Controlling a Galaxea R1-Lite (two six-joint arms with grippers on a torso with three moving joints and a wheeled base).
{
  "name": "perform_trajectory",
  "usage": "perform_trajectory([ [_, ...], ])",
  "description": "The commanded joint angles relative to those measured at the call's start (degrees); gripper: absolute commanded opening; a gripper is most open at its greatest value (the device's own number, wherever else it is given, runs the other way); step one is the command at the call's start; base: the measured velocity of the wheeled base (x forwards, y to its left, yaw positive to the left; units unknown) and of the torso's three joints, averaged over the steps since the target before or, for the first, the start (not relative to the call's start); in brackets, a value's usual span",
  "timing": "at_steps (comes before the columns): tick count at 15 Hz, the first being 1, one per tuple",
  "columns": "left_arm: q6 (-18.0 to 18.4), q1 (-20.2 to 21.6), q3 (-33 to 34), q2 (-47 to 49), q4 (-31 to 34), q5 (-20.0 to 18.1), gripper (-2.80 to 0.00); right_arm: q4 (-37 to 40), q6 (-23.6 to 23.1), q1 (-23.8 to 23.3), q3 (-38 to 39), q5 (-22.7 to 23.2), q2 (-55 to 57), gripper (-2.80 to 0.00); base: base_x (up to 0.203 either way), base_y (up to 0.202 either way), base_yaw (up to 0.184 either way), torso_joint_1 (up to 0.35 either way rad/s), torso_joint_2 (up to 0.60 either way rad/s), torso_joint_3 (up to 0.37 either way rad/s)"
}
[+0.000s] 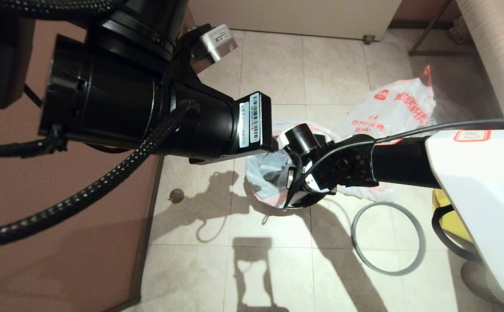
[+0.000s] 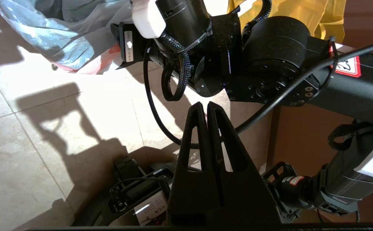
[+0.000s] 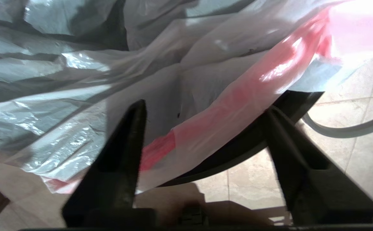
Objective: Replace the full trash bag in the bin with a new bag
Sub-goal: Put the new garbage bag on the trash can
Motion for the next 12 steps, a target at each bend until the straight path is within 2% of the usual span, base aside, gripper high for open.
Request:
perform_trajectory([
  [1, -0.18, 0.00, 0.00, 0.58, -0.05, 0.17, -2.80, -0.39, -0.30, 0.05, 0.10, -0.18, -0.06, -2.80, 0.000, 0.000, 0.000, 0.000, 0.00, 0.000],
  [7, -0.18, 0.00, -0.09, 0.46, -0.14, 0.17, -2.80, -1.78, -0.62, 0.13, 0.02, -0.27, 3.89, -2.80, 0.000, 0.000, 0.000, 0.000, 0.00, 0.000],
  [10, -0.18, 0.00, -0.09, 0.49, -0.14, 0.17, -2.80, -0.93, -0.53, 0.08, 0.15, -0.35, 0.83, -2.80, 0.000, 0.000, 0.000, 0.000, 0.00, 0.000],
  [12, -0.18, 0.00, -0.09, 0.49, -0.14, 0.17, -2.80, 3.28, 0.86, 0.05, 0.61, -0.35, -3.21, -2.80, 0.000, 0.000, 0.000, 0.000, 0.00, 0.000],
])
